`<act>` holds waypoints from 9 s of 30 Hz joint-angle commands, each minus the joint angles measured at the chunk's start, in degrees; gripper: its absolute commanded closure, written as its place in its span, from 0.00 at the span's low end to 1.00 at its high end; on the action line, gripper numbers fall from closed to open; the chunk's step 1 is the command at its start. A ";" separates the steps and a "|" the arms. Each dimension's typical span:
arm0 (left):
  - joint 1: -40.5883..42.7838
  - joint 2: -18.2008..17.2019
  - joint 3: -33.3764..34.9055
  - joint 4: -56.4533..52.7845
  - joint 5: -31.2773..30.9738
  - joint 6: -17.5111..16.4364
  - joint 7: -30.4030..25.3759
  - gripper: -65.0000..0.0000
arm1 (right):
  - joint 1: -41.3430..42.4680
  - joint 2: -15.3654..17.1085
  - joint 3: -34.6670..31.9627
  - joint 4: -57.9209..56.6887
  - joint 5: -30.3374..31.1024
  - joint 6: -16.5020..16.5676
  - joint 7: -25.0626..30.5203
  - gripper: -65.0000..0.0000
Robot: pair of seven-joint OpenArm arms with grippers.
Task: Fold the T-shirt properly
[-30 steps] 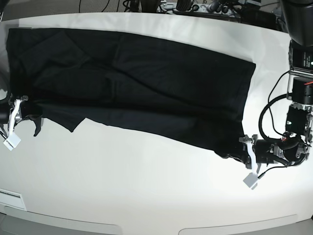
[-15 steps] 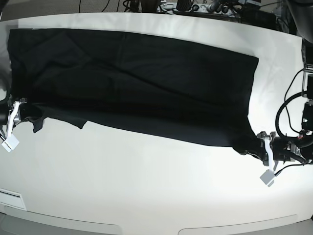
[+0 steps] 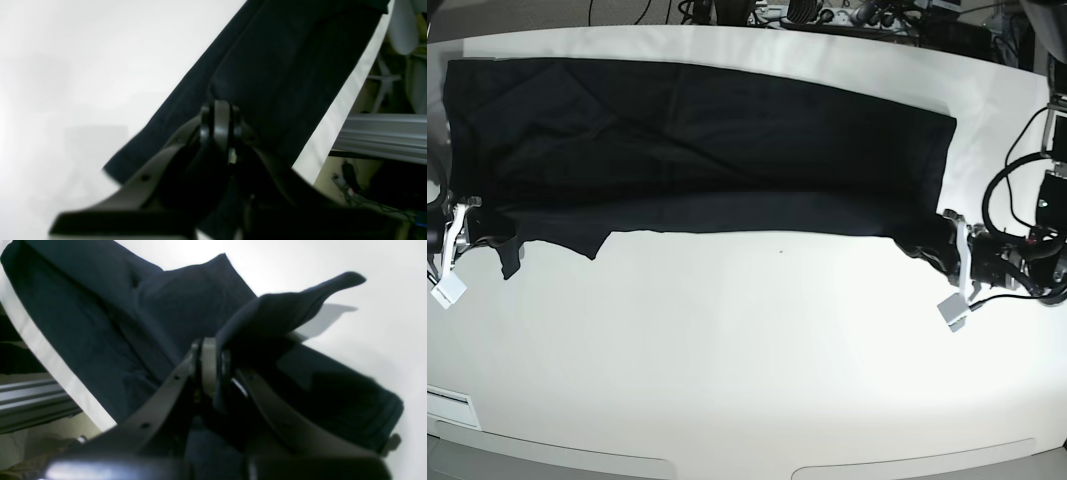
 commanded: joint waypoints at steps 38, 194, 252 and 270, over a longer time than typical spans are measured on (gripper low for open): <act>10.97 -3.43 -0.76 1.16 -1.17 -0.52 -0.28 0.44 | -4.44 -0.72 0.66 0.55 -18.88 0.10 14.78 0.50; 35.74 23.28 -31.08 1.31 19.10 15.61 -13.79 0.44 | -31.10 -19.04 20.92 32.00 -61.79 -28.09 25.51 0.45; 26.03 16.15 -28.55 1.44 18.36 16.09 -13.46 1.00 | -30.71 -18.58 20.92 22.36 -55.54 -13.88 34.84 1.00; 25.20 17.81 -28.57 7.08 -1.17 6.64 -4.31 1.00 | -30.32 -23.85 20.90 17.99 -52.46 -10.08 31.98 1.00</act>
